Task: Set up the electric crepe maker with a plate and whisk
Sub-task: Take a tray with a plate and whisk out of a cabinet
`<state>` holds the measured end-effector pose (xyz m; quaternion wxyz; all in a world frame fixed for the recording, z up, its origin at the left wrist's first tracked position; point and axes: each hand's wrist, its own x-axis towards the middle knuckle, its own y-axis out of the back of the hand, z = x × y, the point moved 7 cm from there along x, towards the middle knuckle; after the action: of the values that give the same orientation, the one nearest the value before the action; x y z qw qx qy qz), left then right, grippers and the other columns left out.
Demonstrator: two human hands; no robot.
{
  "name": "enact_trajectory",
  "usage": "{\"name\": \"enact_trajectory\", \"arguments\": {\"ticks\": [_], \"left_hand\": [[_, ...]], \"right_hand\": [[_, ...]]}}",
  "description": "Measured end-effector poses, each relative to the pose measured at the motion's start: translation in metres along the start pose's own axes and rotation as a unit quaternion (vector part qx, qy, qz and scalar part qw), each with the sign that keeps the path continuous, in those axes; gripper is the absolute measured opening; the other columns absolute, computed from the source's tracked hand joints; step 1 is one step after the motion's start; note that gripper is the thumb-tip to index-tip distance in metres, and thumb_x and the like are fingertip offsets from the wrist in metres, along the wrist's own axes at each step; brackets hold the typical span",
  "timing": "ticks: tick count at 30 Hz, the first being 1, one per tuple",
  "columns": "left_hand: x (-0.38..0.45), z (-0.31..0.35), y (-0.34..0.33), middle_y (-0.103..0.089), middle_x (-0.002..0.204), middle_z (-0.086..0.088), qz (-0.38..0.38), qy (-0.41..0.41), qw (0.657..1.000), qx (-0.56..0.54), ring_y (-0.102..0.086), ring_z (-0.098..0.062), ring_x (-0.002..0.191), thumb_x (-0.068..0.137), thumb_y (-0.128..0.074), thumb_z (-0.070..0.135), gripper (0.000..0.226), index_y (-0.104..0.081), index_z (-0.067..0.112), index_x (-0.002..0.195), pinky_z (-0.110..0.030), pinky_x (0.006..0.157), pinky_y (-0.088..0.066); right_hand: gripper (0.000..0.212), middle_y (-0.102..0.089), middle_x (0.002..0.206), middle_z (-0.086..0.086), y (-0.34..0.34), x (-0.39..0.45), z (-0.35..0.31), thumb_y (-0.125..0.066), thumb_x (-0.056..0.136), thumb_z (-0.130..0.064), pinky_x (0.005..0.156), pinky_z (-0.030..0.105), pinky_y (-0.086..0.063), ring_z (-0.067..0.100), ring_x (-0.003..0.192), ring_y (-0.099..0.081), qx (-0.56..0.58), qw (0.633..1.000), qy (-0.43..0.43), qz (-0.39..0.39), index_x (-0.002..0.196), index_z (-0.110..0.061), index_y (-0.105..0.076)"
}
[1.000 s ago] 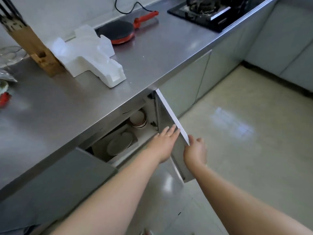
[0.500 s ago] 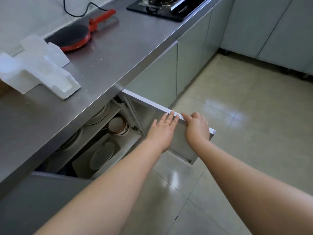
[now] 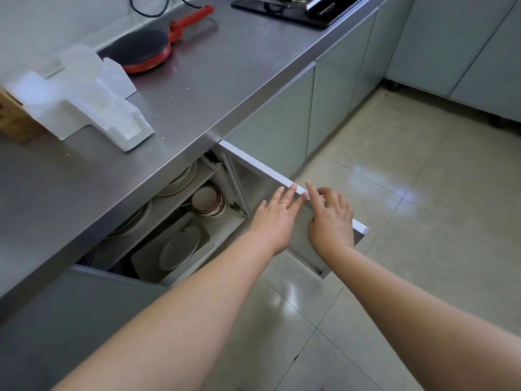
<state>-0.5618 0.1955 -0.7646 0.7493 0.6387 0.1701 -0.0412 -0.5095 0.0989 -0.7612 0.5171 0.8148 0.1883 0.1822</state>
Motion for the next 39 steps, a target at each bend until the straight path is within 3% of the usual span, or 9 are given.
{"name": "enact_trajectory", "arguments": {"ticks": [6, 12, 20, 28, 34, 39], "left_hand": [[-0.017, -0.02, -0.004, 0.014, 0.165, 0.002, 0.023, 0.031, 0.999, -0.025, 0.005, -0.022, 0.153, 0.095, -0.048, 0.007, 0.08, -0.002, 0.024, 0.157, -0.045, 0.121, -0.022], [-0.05, -0.07, -0.043, 0.005, 0.166, -0.005, 0.009, 0.115, 0.991, -0.069, 0.001, -0.026, 0.153, 0.096, -0.05, 0.013, 0.076, -0.005, 0.018, 0.158, -0.039, 0.121, -0.022], [-0.096, -0.185, -0.152, -0.003, 0.165, -0.009, -0.092, 0.255, 0.951, -0.151, -0.004, -0.028, 0.153, 0.097, -0.053, 0.022, 0.074, -0.01, 0.017, 0.157, -0.039, 0.122, -0.019], [-0.096, -0.322, -0.296, -0.012, 0.163, -0.013, -0.145, 0.369, 0.906, -0.15, -0.012, -0.029, 0.151, 0.1, -0.047, 0.029, 0.074, -0.005, 0.007, 0.157, -0.037, 0.121, -0.023], [-0.07, -0.399, -0.362, -0.042, 0.145, -0.014, -0.108, 0.395, 0.912, -0.011, -0.041, -0.028, 0.134, 0.095, -0.051, 0.019, 0.055, -0.032, 0.003, 0.144, -0.032, 0.108, -0.036], [-0.051, -0.451, -0.403, -0.058, 0.131, -0.011, -0.123, 0.456, 0.878, 0.078, -0.054, -0.029, 0.123, 0.094, -0.044, 0.014, 0.037, -0.05, 0.006, 0.13, -0.038, 0.104, -0.038]], "right_hand": [[0.082, -0.054, 0.128, 0.009, -0.012, -0.008, -0.03, -0.059, 0.059, 0.002, 0.102, 0.037, -0.025, 0.029, 0.113, -0.039, -0.03, 0.991, 0.13, 0.014, 0.137, -0.021, -0.05], [0.073, -0.054, 0.128, 0.005, -0.048, -0.023, -0.07, -0.061, 0.065, -0.004, 0.103, 0.041, -0.037, 0.029, 0.119, -0.045, -0.051, 0.968, 0.241, -0.054, 0.135, -0.022, -0.052], [0.068, -0.042, 0.137, 0.004, -0.18, -0.022, -0.117, -0.051, 0.082, -0.009, 0.107, 0.033, -0.028, 0.027, 0.127, -0.037, -0.049, 0.949, 0.216, -0.226, 0.147, -0.022, -0.035], [0.063, -0.041, 0.14, 0.011, -0.358, -0.007, -0.143, -0.054, 0.089, -0.019, 0.107, 0.034, -0.036, 0.03, 0.13, -0.038, -0.022, 0.936, 0.163, -0.31, 0.148, -0.021, -0.033], [0.055, -0.037, 0.143, 0.017, -0.483, 0.009, -0.143, -0.053, 0.095, -0.024, 0.102, 0.035, -0.044, 0.034, 0.121, -0.052, 0.083, 0.92, 0.04, -0.38, 0.146, -0.017, -0.035], [0.054, -0.054, 0.136, 0.017, -0.56, 0.037, -0.153, -0.043, 0.099, -0.042, 0.097, 0.035, -0.042, 0.034, 0.123, -0.052, 0.134, 0.919, -0.042, -0.369, 0.139, -0.006, -0.044]]}}
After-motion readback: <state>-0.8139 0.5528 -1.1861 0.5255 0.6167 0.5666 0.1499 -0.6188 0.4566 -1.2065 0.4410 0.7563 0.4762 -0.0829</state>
